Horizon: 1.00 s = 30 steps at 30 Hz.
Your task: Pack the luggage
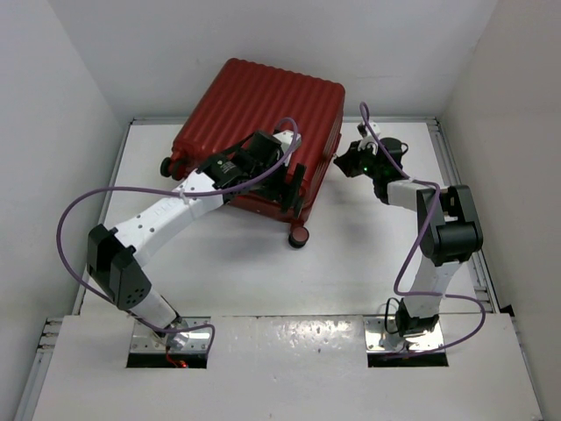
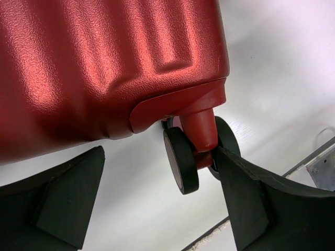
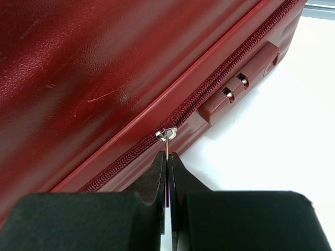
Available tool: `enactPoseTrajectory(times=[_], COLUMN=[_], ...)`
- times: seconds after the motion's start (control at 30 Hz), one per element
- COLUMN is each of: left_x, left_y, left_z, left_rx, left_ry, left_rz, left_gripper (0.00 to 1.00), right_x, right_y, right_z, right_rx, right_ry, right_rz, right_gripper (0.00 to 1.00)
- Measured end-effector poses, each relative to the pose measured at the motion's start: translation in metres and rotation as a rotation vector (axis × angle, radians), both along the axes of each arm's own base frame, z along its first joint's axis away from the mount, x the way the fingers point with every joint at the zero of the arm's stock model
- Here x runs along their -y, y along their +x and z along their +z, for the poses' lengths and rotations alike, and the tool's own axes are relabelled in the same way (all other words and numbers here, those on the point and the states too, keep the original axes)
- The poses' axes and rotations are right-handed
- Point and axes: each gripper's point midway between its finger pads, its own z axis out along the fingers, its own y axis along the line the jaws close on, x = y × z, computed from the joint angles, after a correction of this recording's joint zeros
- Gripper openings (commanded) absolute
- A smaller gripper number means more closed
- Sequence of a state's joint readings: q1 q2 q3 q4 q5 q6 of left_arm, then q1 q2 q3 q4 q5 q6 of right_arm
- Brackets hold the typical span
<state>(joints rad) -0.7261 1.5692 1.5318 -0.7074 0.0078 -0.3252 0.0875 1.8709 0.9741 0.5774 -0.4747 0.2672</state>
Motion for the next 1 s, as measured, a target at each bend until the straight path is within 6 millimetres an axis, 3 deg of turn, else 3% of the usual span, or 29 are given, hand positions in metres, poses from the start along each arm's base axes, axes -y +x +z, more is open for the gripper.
enactPoseTrajectory(times=[0.37,0.5,0.7,0.8,1.0], left_x=[0.004,0.016,0.016,0.020,0.030], left_y=[-0.005,-0.015,-0.023,-0.022,-0.016], left_z=[0.005,0.029,0.054,0.045,-0.006], left_rx=[0.000,0.047,0.095,0.079,-0.017], left_ry=[-0.034,-0.107,-0.158,-0.135,-0.005], left_rz=[-0.025,-0.067,-0.078,-0.073,-0.040], left_gripper=[0.84,0.84,0.84,0.84,0.81], right_x=[0.000,0.000,0.000,0.000,0.000], right_y=[0.000,-0.001,-0.001,-0.001,-0.001], right_z=[0.000,0.000,0.000,0.000,0.000], right_rx=[0.005,0.006,0.000,-0.001,-0.002], right_ry=[0.003,0.006,0.014,0.017,0.017], right_rz=[-0.001,-0.002,-0.005,-0.006,-0.006], right_gripper=[0.00,0.00,0.00,0.00,0.00])
